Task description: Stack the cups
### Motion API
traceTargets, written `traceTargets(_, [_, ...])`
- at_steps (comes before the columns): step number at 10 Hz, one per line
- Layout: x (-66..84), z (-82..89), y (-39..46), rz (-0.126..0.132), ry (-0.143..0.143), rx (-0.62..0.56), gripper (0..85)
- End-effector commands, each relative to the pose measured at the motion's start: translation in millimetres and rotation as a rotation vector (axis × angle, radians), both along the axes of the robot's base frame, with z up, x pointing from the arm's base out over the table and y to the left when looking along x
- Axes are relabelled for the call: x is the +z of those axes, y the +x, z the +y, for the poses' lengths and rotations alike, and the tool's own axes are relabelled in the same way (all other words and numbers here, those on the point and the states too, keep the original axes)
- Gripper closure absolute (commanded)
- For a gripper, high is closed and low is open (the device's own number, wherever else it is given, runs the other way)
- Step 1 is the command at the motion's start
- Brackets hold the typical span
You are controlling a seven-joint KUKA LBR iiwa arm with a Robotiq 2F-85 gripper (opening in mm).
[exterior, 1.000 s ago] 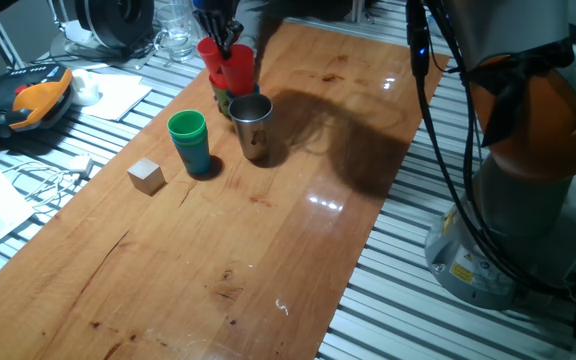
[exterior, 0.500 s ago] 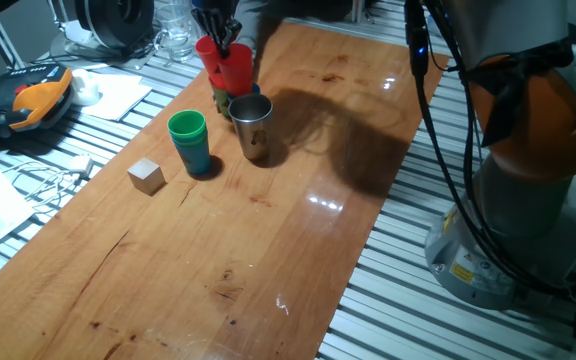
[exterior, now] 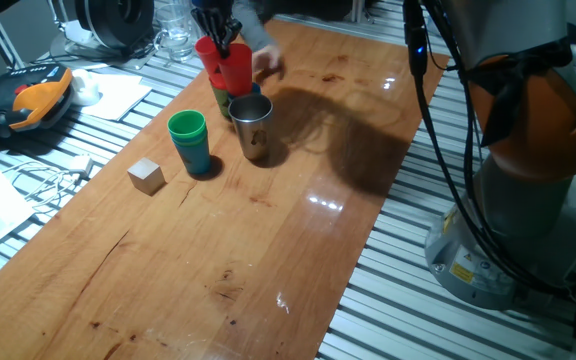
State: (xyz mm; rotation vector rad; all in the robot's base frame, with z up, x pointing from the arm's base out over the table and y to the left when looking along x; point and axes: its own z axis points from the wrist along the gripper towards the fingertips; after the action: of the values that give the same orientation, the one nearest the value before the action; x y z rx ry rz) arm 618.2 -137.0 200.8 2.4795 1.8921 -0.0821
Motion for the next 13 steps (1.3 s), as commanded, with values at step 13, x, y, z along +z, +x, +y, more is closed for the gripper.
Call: traceTargets(13, [-2.0,-0.6,4.2,0.007,-0.003,0.013,68.0])
